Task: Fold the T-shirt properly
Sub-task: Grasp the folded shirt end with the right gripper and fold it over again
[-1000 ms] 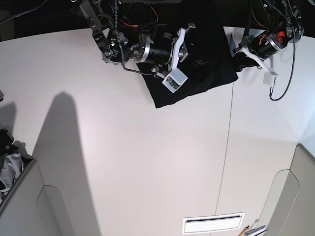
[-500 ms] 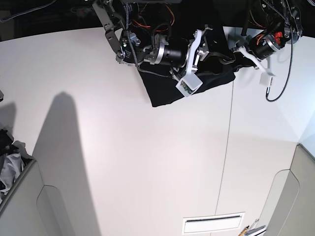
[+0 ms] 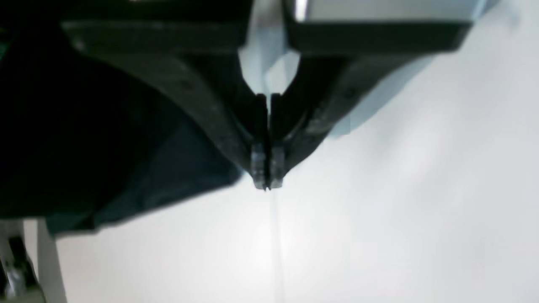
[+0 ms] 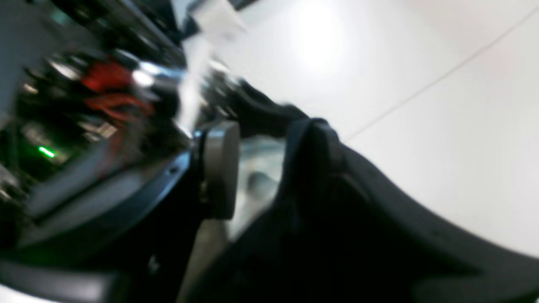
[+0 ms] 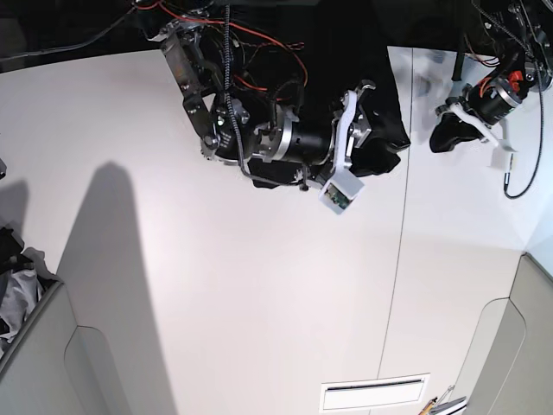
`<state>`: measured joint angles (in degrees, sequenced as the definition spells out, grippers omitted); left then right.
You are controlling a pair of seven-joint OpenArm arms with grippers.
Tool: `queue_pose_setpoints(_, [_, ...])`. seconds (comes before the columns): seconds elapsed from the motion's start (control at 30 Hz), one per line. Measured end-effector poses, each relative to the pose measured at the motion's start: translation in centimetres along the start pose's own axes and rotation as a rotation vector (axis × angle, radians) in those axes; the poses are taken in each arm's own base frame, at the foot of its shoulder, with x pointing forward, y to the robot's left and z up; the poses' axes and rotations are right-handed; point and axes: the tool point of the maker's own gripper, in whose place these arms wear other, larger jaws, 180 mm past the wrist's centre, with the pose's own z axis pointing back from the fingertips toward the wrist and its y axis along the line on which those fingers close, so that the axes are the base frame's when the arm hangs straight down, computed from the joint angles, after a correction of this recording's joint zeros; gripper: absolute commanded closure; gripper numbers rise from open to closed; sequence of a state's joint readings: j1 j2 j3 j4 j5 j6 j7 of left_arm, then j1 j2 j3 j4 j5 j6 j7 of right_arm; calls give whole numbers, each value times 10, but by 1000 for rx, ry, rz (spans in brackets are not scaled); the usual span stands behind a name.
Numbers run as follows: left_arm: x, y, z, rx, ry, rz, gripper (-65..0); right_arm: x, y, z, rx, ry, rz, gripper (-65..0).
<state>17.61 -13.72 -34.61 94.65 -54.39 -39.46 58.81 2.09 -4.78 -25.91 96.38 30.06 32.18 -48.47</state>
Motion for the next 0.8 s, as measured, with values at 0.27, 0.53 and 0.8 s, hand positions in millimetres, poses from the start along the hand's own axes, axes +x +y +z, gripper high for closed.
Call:
queue_pose_setpoints(0.27, [27,30,32,79,-134,58,0,13,1,1,32,-6,11,-263])
queue_pose_setpoints(0.53, [28,31,33,82,-138,60,0,4,4,2,50,47,0,-263])
queue_pose_setpoints(0.8, [28,31,33,81,-138,60,0,-7,-14,3,-40,123,67,-144])
